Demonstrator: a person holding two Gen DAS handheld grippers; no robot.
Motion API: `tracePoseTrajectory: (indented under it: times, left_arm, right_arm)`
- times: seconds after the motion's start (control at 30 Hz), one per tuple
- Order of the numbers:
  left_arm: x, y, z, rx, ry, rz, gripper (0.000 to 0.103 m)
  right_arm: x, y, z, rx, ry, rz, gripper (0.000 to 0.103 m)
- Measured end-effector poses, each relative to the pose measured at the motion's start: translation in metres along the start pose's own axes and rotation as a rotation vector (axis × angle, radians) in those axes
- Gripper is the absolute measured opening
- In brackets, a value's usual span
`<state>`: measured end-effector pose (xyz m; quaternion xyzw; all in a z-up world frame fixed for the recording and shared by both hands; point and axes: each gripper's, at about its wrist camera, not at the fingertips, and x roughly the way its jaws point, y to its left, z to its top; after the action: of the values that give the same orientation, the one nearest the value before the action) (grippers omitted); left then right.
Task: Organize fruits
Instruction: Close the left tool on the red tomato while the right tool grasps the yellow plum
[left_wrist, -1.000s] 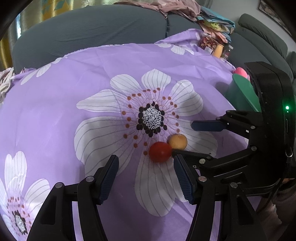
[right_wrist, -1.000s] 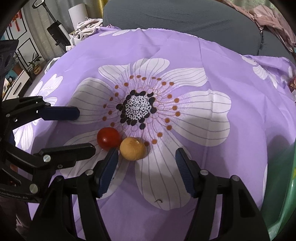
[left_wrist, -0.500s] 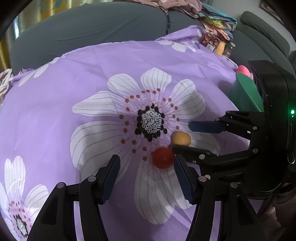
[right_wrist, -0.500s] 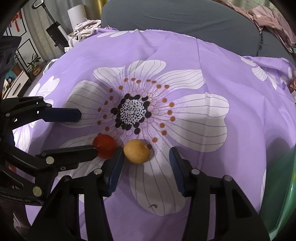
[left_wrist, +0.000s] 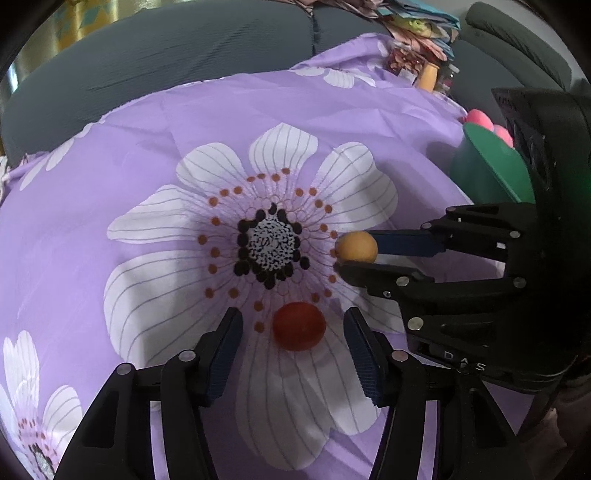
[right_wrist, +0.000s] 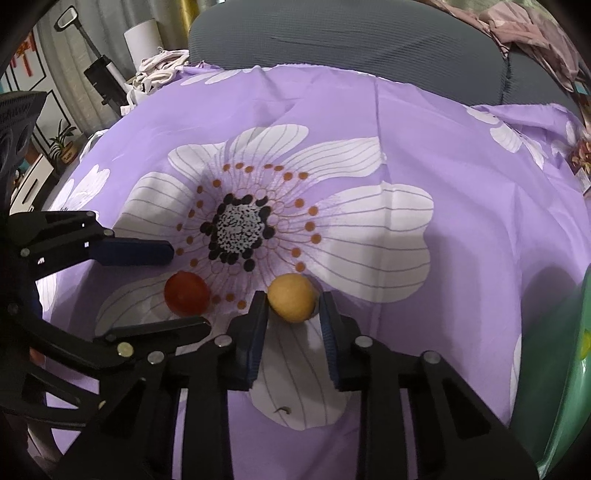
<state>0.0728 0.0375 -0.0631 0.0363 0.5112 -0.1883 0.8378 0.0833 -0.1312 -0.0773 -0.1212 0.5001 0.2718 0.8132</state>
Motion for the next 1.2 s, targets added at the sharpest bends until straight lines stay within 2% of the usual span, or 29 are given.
tracePoseTrajectory:
  times: [0.17,0.23,0.37,0.77,0.9,1.2]
  left_arm:
    - [0.005,-0.001,0.0,-0.009,0.004,0.007,0.045]
    - [0.005,0.0,0.0,-0.015,0.003,0.005,0.035]
    - [0.005,0.0,0.0,-0.023,-0.003,0.003,0.03]
    - [0.003,0.006,-0.003,-0.056,-0.017,-0.018,0.03]
    - [0.002,0.006,-0.003,-0.062,-0.019,-0.021,0.03]
    - [0.002,0.007,-0.003,-0.072,-0.018,-0.025,0.03]
  right_arm:
    - [0.0,-0.001,-0.002,0.006,-0.002,0.003,0.028]
    - [0.0,-0.001,-0.002,0.004,-0.003,0.004,0.028]
    - [0.001,-0.002,-0.001,0.004,-0.006,0.006,0.027]
    - [0.006,0.0,0.007,0.005,-0.002,-0.005,0.03]
    - [0.007,0.001,0.009,0.003,-0.001,-0.025,0.027]
    - [0.005,-0.002,0.007,0.02,-0.007,-0.012,0.026]
